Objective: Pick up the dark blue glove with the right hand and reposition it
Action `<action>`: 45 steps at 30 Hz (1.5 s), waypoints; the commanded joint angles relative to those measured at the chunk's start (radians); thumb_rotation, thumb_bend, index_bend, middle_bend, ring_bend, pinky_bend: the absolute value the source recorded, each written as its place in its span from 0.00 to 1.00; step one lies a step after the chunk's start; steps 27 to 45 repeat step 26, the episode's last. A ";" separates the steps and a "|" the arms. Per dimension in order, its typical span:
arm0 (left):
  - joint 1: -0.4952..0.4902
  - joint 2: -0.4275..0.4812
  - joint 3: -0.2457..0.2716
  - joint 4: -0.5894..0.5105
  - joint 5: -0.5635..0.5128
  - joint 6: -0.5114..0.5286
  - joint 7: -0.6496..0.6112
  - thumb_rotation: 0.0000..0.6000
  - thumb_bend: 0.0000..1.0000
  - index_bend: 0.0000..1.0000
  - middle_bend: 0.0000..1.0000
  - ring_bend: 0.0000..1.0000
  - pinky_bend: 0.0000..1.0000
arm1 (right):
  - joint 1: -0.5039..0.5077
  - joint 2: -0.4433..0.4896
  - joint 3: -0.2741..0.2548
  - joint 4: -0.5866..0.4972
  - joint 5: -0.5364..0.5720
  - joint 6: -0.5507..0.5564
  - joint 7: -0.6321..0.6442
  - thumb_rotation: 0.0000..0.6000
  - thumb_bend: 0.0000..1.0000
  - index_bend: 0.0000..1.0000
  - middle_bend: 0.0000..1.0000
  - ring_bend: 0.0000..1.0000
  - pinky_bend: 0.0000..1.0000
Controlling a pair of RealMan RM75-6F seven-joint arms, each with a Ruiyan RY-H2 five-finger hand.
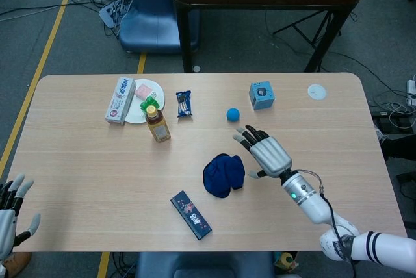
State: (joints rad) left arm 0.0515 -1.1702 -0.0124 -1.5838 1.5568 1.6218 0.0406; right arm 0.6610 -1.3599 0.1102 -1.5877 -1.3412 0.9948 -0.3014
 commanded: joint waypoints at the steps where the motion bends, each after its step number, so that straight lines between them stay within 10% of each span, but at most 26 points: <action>1: -0.004 0.000 -0.002 -0.001 0.002 -0.003 0.000 1.00 0.33 0.11 0.00 0.04 0.00 | -0.060 0.057 -0.021 -0.022 -0.007 0.076 -0.012 1.00 0.18 0.01 0.14 0.09 0.19; 18: -0.042 -0.009 -0.008 -0.017 0.017 -0.037 0.024 1.00 0.33 0.11 0.00 0.04 0.00 | -0.363 0.242 -0.112 -0.021 -0.070 0.416 0.101 1.00 0.23 0.10 0.22 0.14 0.19; 45: -0.047 -0.013 -0.007 -0.025 0.020 -0.037 0.031 1.00 0.33 0.11 0.00 0.04 0.00 | -0.422 0.249 -0.123 -0.009 -0.090 0.449 0.134 1.00 0.23 0.11 0.22 0.14 0.19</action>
